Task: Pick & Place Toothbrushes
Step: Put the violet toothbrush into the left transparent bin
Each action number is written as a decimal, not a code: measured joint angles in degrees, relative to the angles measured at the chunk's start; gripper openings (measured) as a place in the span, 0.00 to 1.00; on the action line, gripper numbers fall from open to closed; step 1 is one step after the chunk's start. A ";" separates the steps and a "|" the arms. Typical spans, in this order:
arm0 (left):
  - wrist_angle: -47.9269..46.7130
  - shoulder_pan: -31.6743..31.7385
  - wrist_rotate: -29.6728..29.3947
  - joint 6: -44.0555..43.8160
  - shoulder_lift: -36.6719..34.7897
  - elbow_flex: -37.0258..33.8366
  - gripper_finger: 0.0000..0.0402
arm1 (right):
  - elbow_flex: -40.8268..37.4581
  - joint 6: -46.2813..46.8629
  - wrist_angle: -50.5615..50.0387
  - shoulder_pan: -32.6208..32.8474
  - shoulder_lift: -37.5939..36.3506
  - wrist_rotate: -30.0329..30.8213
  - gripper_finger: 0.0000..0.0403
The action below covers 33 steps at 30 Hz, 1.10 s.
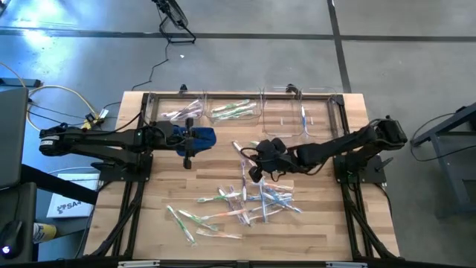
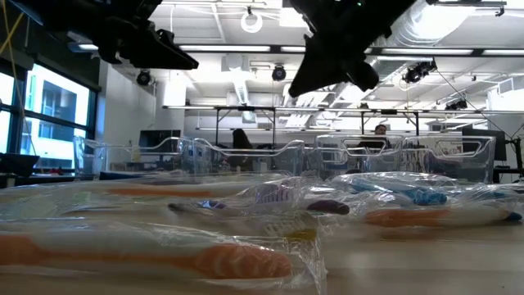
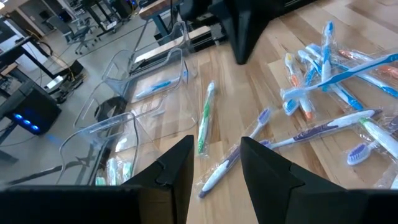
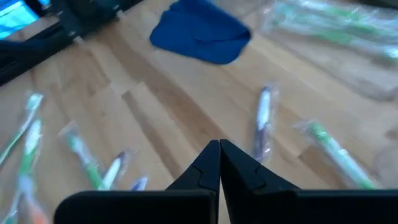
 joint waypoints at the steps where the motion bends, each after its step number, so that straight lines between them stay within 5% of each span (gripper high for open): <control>1: 0.02 0.00 0.00 0.00 0.00 0.00 0.32 | 0.38 0.76 -0.86 -0.13 0.41 0.68 0.01; 19: -0.68 0.00 0.63 -0.02 0.02 0.02 0.32 | 0.84 2.86 -0.70 -5.58 8.48 -12.02 0.01; 28: -1.60 0.00 0.48 0.07 0.02 0.02 0.32 | 0.56 0.72 -4.02 -5.51 10.10 -11.73 0.01; 33: -1.56 0.00 0.39 1.10 0.02 0.02 0.32 | 0.57 0.71 -2.60 -5.49 12.15 -11.78 0.12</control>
